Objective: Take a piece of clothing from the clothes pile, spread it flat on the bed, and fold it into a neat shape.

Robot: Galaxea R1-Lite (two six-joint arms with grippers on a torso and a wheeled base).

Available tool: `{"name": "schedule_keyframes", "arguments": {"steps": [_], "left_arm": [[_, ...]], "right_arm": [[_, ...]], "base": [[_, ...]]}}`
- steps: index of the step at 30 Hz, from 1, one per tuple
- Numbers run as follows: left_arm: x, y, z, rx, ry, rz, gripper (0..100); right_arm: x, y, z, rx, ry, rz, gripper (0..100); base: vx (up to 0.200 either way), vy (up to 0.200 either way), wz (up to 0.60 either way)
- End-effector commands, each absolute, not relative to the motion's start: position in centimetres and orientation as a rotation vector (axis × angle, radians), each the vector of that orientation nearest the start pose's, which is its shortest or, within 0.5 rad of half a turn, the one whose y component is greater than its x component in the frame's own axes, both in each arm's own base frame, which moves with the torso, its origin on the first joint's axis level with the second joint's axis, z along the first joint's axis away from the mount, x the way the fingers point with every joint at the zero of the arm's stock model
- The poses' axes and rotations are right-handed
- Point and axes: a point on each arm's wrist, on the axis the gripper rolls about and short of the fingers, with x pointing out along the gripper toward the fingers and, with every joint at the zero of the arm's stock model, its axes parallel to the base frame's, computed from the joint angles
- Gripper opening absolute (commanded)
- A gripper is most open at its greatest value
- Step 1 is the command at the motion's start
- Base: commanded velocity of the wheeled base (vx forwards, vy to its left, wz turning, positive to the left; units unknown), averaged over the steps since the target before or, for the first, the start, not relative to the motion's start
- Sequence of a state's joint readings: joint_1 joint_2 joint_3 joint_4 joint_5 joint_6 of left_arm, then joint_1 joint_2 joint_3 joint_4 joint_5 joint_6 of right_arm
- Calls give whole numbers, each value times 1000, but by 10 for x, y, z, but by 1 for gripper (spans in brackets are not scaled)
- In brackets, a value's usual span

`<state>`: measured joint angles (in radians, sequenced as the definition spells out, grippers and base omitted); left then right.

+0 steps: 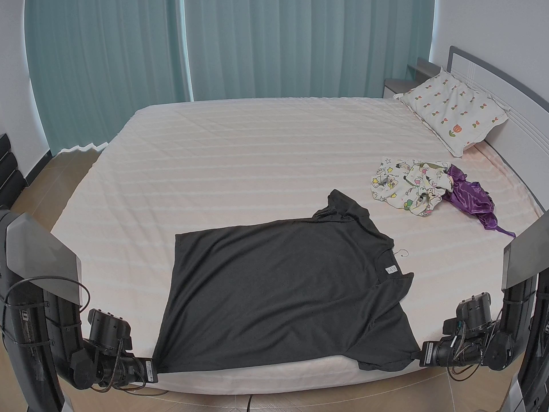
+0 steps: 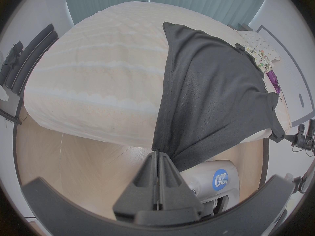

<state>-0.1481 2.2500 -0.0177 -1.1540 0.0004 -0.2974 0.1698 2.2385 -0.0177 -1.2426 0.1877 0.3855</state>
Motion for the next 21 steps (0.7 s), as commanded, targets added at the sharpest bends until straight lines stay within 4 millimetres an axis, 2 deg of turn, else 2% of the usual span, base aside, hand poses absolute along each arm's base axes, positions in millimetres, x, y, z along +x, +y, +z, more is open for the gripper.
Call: {"name": "schedule_keyframes", "arguments": {"steps": [1, 5, 6, 7, 15, 21], "left_arm": [[183, -28, -40, -187, 1095, 26, 0], [182, -28, -40, -189, 1100, 28, 0], [182, -28, -40, -189, 1100, 28, 0], [182, -29, -40, -192, 1099, 27, 100], [185, -29, -31, -237, 1049, 18, 100], [188, -29, 2, -396, 895, -18, 100]], "right_arm": [[188, 36, -41, 342, 1084, 114, 0], [188, 36, -41, 339, 1082, 116, 0], [188, 37, -41, 340, 1081, 117, 100], [188, 37, -41, 340, 1078, 118, 100], [192, 32, -37, 362, 1032, 99, 100], [204, 21, -28, 418, 897, 65, 100]], "base": [[0, 0, 0], [0, 0, 0], [0, 0, 0], [0, 0, 0], [0, 0, 0], [0, 0, 0]]}}
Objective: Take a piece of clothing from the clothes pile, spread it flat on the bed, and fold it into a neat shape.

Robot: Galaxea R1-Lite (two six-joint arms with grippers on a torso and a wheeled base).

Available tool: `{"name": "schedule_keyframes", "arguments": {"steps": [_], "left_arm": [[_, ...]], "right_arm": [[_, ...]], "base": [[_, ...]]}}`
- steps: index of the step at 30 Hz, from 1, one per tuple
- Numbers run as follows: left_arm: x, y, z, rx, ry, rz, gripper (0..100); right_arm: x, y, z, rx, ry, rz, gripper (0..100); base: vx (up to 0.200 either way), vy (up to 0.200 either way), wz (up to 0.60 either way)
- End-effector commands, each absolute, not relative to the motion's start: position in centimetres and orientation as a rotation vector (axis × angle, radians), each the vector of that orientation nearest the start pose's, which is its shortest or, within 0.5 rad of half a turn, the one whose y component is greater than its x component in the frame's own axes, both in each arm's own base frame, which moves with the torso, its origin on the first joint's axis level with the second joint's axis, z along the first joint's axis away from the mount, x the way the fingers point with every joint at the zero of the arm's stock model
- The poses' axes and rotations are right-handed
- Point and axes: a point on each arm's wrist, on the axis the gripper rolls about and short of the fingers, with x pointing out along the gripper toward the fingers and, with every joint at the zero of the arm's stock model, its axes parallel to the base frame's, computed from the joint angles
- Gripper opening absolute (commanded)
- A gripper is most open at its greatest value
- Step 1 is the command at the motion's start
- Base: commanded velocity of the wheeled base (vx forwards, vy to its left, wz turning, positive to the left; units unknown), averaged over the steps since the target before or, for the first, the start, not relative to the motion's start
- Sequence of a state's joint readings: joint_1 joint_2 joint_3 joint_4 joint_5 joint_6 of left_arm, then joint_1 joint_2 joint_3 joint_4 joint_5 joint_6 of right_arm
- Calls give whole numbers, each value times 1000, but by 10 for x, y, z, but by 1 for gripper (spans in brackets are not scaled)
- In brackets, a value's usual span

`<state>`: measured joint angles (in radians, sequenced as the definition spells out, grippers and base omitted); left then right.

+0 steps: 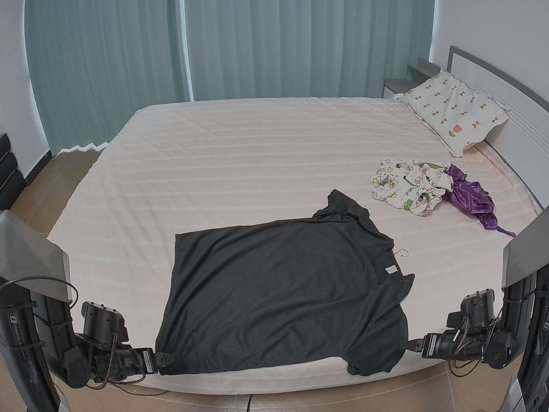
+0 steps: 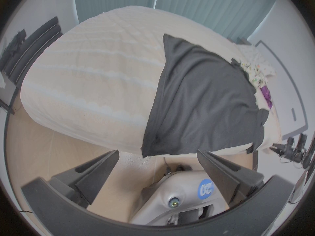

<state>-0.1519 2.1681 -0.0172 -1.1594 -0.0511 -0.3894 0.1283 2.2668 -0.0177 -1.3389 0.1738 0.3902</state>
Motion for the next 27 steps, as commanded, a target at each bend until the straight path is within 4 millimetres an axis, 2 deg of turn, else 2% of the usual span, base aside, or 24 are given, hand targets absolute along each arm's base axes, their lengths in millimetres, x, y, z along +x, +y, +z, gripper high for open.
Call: {"name": "schedule_keyframes", "arguments": {"steps": [1, 2, 3, 7, 20, 24, 27], "left_arm": [[188, -29, 2, -396, 895, -18, 100], [188, -29, 2, -396, 895, -18, 100], [193, -30, 12, -445, 832, -27, 100], [202, -32, 27, -496, 744, -39, 100], [210, -37, 31, -513, 721, -72, 100], [220, -39, 35, -604, 690, -52, 100], [221, -39, 35, -637, 689, -46, 100]], "right_arm": [[204, 21, -28, 418, 897, 65, 100], [204, 21, -28, 418, 897, 65, 100], [208, 18, -21, 457, 834, 62, 100], [214, 18, -5, 535, 712, 68, 100], [215, 17, -3, 578, 701, 54, 100], [215, 18, -3, 580, 703, 55, 100], [215, 18, -4, 582, 705, 55, 100]], "base": [[0, 0, 0], [0, 0, 0], [0, 0, 0], [0, 0, 0], [0, 0, 0], [0, 0, 0], [0, 0, 0]]}}
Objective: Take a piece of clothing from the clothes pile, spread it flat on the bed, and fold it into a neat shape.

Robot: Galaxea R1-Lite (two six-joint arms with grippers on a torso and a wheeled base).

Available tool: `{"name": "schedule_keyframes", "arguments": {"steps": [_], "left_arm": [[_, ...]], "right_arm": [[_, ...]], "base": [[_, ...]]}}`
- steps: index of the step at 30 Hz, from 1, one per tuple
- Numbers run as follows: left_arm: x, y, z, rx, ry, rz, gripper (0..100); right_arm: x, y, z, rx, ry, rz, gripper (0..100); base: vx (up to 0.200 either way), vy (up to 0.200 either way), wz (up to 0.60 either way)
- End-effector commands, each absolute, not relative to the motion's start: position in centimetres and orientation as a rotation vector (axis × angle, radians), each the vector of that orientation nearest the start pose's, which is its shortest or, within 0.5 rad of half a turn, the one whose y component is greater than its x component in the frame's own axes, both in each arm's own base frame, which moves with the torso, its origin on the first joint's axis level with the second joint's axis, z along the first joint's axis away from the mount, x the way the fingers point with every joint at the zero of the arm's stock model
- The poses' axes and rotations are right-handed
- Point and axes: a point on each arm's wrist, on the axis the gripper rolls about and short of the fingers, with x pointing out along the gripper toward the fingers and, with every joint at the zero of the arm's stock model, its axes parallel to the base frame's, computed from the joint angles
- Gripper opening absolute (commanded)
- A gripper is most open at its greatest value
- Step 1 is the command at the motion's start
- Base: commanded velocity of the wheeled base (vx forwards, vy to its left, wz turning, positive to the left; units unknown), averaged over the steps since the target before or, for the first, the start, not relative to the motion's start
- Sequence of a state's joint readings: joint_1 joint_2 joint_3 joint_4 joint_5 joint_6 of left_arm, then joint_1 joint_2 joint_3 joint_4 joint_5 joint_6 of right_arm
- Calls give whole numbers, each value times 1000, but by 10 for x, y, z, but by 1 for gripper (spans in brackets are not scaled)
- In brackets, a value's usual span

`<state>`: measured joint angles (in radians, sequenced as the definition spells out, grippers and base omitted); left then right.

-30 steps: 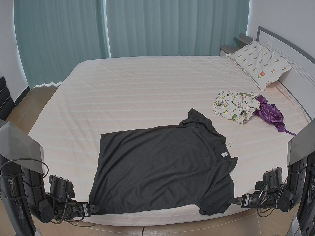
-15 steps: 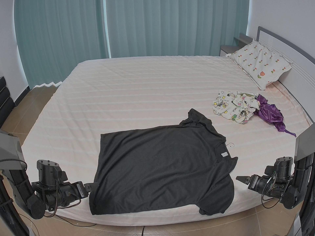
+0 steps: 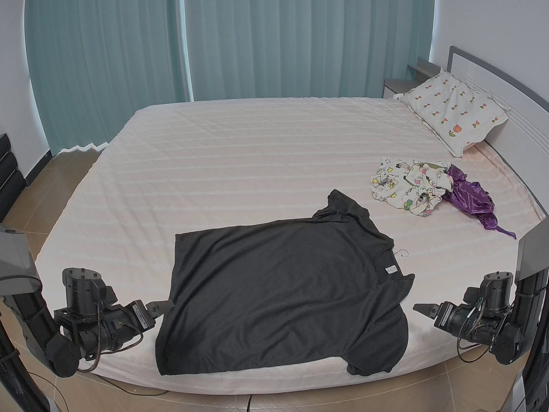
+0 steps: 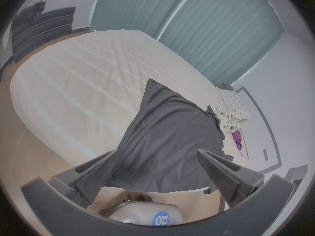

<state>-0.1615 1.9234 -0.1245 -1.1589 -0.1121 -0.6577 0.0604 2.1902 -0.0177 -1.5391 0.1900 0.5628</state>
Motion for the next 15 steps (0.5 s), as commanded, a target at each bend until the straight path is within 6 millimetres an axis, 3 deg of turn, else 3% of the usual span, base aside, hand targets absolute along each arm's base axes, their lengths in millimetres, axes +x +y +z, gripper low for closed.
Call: {"name": "schedule_keyframes", "arguments": {"steps": [1, 14, 15], "left_arm": [[221, -39, 34, -642, 701, -56, 100], [227, -41, 36, -750, 696, -46, 100], [227, -42, 36, -751, 697, -47, 100]], "right_arm": [[215, 18, -4, 582, 705, 55, 100], [214, 19, -6, 581, 720, 55, 100], [214, 20, -6, 579, 721, 59, 100]], "base": [[0, 0, 0], [0, 0, 0], [200, 0, 0]]}}
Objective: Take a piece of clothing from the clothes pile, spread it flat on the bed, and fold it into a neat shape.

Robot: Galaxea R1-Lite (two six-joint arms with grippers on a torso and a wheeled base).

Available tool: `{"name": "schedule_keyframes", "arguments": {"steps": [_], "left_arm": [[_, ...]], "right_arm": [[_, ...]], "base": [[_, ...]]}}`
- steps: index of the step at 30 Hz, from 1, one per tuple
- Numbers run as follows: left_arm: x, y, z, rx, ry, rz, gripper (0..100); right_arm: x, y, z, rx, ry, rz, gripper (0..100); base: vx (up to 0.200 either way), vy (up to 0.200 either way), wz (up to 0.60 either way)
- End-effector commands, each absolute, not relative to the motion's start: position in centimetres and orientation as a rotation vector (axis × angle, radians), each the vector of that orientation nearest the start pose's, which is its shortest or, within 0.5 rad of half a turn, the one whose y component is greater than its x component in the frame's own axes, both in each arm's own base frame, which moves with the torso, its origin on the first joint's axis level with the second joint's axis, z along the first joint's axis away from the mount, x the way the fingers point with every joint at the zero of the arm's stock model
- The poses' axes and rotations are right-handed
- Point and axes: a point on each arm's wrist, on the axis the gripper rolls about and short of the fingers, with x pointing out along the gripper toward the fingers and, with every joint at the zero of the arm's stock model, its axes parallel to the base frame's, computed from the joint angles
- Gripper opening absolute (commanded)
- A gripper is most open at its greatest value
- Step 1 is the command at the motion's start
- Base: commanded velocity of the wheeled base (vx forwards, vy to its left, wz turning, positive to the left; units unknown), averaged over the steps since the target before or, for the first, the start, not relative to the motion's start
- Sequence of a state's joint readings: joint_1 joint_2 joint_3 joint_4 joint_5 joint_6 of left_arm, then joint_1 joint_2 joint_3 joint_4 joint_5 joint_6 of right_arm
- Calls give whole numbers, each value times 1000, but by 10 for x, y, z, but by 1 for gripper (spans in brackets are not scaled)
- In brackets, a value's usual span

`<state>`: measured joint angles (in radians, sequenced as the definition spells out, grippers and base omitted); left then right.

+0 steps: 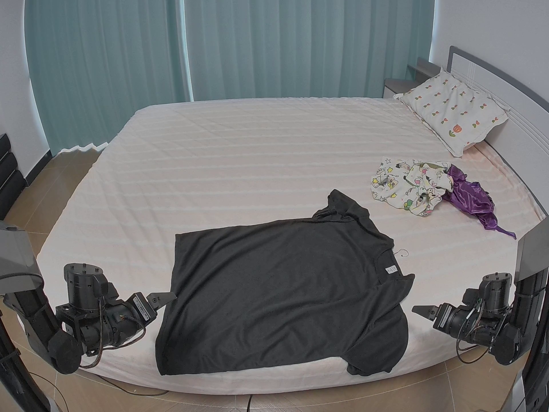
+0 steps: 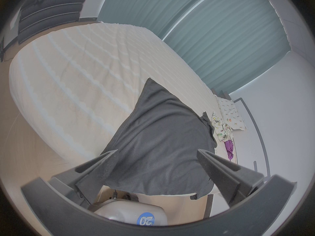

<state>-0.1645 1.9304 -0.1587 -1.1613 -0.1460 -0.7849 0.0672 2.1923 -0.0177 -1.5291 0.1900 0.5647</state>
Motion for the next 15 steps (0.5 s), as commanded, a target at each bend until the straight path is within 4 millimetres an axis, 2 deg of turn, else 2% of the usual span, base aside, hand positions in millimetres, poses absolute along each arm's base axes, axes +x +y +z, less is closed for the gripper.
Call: {"name": "schedule_keyframes", "arguments": {"steps": [1, 14, 15], "left_arm": [[226, -43, 36, -750, 700, -50, 100], [227, -45, 29, -742, 729, -47, 100], [227, -45, 29, -742, 729, -47, 100]], "right_arm": [[214, 20, -6, 578, 722, 61, 100], [214, 21, -6, 577, 726, 64, 100], [214, 21, -6, 577, 728, 63, 100]], "base": [[200, 0, 0], [200, 0, 0], [0, 0, 0]]}}
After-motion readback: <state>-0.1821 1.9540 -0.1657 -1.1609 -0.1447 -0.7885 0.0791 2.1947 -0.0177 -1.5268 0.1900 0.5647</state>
